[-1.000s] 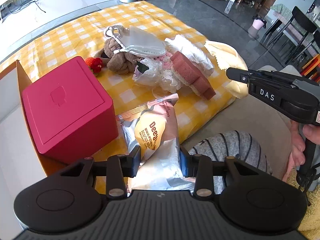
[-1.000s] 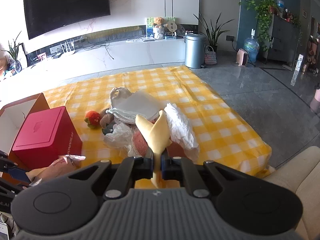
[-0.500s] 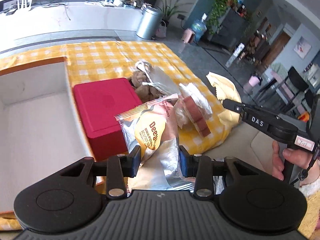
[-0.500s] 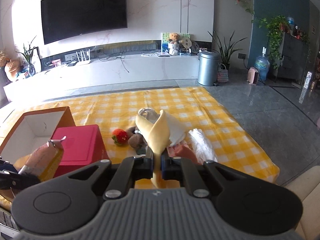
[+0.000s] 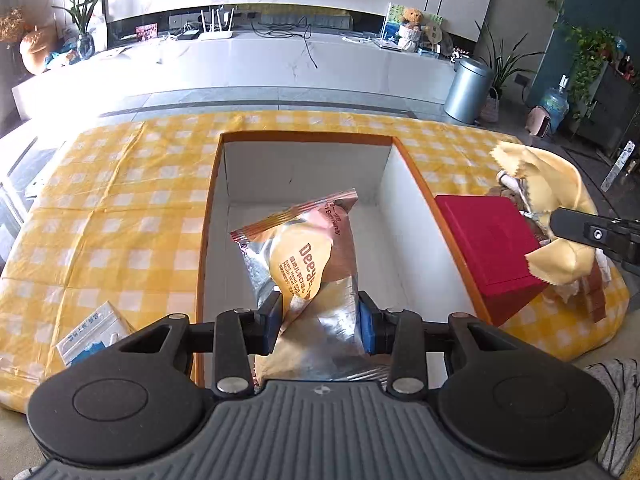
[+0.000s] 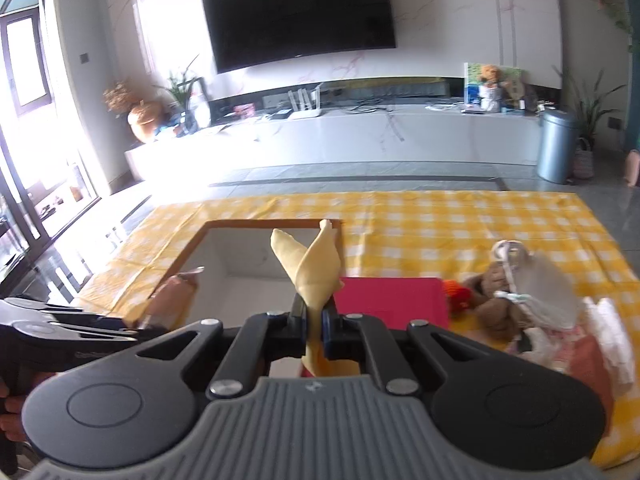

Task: Organize soft objects
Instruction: 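Carry the snack bag into the white box and open the left gripper while the right carries the cloth, then lower the yellow cloth into the white box and open the right gripper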

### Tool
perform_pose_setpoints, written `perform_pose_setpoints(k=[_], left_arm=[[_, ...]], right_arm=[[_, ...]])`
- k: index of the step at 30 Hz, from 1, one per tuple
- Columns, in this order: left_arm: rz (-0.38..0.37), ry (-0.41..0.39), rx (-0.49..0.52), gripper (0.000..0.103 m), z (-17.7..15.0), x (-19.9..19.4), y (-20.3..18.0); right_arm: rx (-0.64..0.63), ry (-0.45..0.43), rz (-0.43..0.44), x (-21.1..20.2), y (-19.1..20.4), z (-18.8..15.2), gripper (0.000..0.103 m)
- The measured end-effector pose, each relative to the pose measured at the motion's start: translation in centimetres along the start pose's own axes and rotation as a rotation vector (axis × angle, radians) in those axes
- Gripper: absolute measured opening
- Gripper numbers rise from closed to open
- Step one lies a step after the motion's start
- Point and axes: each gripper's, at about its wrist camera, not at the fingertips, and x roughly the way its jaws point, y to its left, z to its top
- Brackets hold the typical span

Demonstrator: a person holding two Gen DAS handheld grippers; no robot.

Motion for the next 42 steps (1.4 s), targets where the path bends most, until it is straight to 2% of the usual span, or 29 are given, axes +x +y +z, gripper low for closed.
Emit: perform_pose_setpoints(k=[2, 5, 9, 12, 15, 16, 19, 22, 28, 33, 39, 42], left_arm=[[0.006, 0.022, 0.01, 0.043, -0.3, 0.7, 0.3], [0.065, 0.049, 0.042, 0.043, -1.4, 1.0, 0.7], [0.129, 0.082, 0.109, 0.044, -2.7, 1.6, 0.1], [0.132, 0.1, 0.122, 0.044, -3.3, 1.7, 0.0], [0.155, 0.081, 0.146, 0.052, -4.0, 1.2, -0.1], [0.176, 0.064, 0.17, 0.06, -4.2, 1.0, -0.4], [0.232, -0.033, 0.216, 0.071, -4.5, -0.5, -0.9], [0.209, -0.087, 0.187, 0.085, -4.2, -1.8, -0.4], [0.201, -0.184, 0.083, 0.085, -3.1, -3.6, 1.3], [0.276, -0.26, -0.012, 0.085, -2.5, -3.2, 3.0], [0.206, -0.273, -0.081, 0.085, -2.5, -3.1, 4.7], [0.187, -0.262, -0.091, 0.085, -2.7, -2.8, 4.9]], right_arm=[[-0.013, 0.027, 0.054, 1.8, 1.8, -0.2, 0.005], [-0.009, 0.057, 0.091, 4.5, 3.9, -0.2, 0.004], [-0.021, 0.112, 0.094, 7.5, 5.4, -1.2, 0.004], [-0.025, 0.15, 0.075, 8.9, 5.4, -2.4, 0.004], [-0.013, 0.169, 0.078, 9.3, 4.9, -3.4, 0.004], [-0.009, 0.175, 0.079, 9.5, 4.8, -3.7, 0.004], [-0.008, 0.189, 0.071, 10.2, 4.6, -4.1, 0.004], [0.002, 0.193, 0.071, 10.1, 4.2, -4.4, 0.004], [-0.005, 0.198, 0.083, 9.8, 4.1, -4.8, 0.005], [-0.064, 0.263, 0.064, 11.1, 5.9, -6.1, 0.004], [-0.138, 0.302, -0.009, 12.9, 7.8, -6.7, 0.005], [-0.127, 0.32, -0.004, 13.4, 7.4, -6.6, 0.005]])
